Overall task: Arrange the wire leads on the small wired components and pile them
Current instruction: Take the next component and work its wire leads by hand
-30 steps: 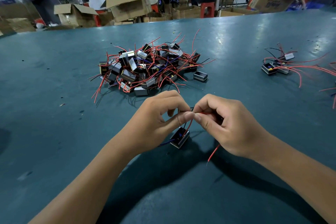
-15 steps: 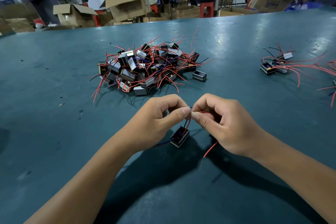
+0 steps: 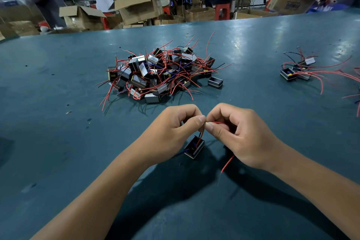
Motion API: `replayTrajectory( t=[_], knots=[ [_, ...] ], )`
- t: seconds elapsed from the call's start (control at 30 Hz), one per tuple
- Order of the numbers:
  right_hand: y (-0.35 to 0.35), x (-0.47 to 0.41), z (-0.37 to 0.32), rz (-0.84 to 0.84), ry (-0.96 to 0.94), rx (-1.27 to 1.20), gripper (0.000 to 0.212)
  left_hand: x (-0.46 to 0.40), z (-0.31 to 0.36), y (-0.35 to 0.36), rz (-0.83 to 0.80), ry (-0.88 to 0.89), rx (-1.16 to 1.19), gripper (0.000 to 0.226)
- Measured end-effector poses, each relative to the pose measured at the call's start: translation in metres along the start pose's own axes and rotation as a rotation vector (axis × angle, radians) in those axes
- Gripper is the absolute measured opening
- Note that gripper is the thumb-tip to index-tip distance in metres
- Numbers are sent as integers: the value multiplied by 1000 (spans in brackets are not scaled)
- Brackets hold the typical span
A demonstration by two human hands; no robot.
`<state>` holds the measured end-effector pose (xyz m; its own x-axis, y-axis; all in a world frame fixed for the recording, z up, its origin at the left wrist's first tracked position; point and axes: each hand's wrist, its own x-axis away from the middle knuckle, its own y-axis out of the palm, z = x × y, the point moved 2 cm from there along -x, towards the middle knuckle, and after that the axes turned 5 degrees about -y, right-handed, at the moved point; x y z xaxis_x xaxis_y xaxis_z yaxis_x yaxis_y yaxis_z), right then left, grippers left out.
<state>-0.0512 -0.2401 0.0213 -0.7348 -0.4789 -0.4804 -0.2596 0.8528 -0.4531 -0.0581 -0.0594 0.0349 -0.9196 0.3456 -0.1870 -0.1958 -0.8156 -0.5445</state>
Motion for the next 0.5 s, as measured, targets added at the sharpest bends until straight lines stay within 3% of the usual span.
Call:
replayTrajectory(
  t=[0.13,0.27,0.43,0.5],
  knots=[
    [0,0,-1,-3,-20,7,11,0,1,1,9,-4,-22,25],
    [2,1,-2,26,-33,21,11,-1,0,6,1,-116,130,28],
    [1,1,5,71,84,-97,10,-4,-2,5,15,-182,261,22],
    [-1,0,9,79,134,-143,11,-4,-5,4,-21,-173,213,17]
  ],
)
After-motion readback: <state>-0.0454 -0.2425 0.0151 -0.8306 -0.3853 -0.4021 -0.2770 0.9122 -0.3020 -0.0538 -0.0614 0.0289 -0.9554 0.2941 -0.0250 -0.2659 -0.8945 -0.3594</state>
